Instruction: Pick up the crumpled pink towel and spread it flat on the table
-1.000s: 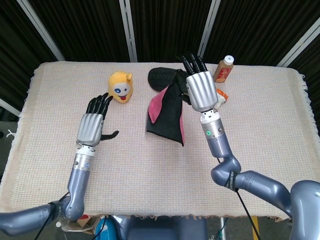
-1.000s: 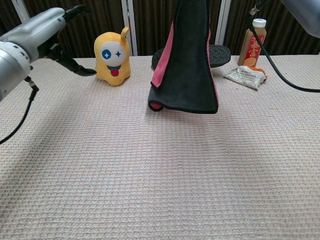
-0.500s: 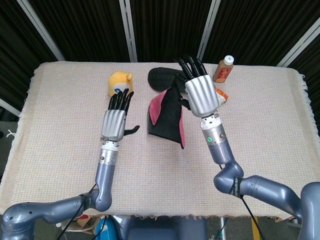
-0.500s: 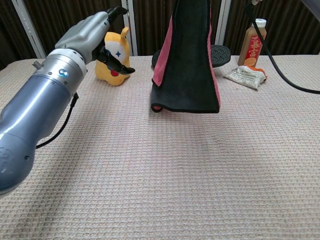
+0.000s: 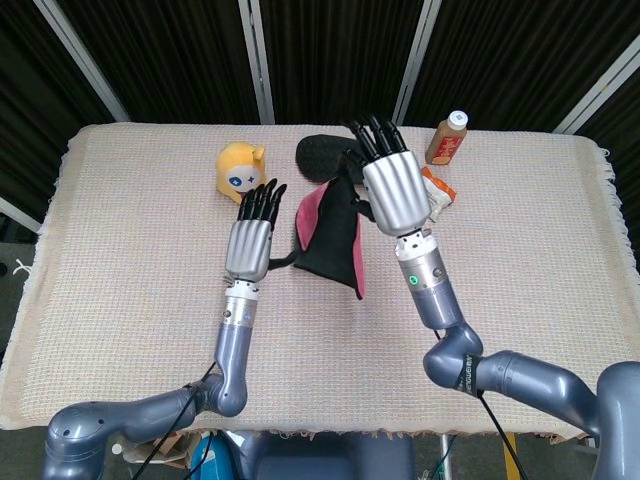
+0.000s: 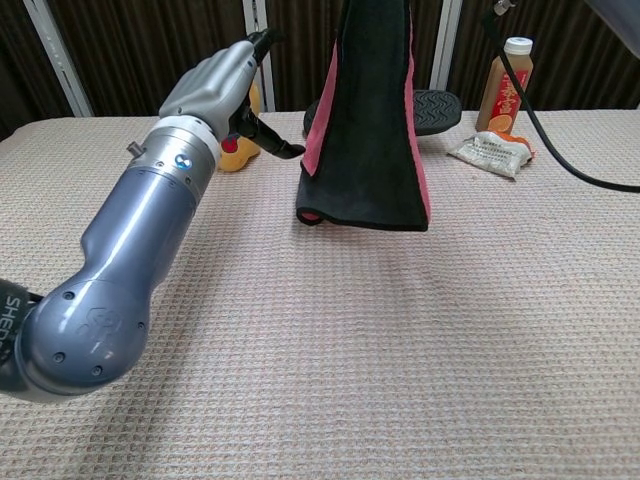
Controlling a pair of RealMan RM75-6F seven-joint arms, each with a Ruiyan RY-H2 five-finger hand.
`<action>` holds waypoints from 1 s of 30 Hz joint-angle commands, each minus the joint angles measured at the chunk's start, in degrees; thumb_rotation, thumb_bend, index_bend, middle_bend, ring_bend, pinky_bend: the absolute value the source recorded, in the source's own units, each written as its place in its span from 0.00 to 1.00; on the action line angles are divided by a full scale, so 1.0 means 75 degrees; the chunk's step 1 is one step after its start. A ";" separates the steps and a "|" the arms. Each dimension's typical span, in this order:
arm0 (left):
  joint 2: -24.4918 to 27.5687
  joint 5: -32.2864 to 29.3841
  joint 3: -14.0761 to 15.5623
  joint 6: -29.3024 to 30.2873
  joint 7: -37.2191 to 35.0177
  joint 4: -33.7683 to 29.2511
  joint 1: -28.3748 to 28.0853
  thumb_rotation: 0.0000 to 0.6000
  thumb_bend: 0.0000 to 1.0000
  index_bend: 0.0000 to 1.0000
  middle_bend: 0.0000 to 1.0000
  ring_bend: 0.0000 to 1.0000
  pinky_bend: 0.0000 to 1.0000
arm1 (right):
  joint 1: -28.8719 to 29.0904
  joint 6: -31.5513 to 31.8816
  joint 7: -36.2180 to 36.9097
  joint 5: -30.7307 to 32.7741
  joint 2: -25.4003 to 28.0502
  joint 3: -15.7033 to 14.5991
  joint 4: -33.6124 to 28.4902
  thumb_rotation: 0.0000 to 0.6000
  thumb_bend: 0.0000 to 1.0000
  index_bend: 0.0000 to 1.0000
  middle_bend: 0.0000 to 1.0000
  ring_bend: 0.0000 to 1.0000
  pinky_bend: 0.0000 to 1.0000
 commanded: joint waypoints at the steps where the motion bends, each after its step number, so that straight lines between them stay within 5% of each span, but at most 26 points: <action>1: -0.0243 -0.0055 -0.0064 -0.0174 -0.0222 0.0376 -0.0203 1.00 0.00 0.00 0.00 0.00 0.00 | 0.0002 0.0008 -0.0014 -0.0004 0.0003 -0.0008 -0.0013 1.00 0.50 0.62 0.22 0.13 0.19; 30: -0.1191 0.0020 -0.0344 -0.0240 -0.1093 0.2718 -0.1036 1.00 0.02 0.00 0.00 0.00 0.00 | -0.0180 0.0185 0.0041 -0.0074 0.0244 -0.0050 -0.0536 1.00 0.50 0.62 0.23 0.13 0.19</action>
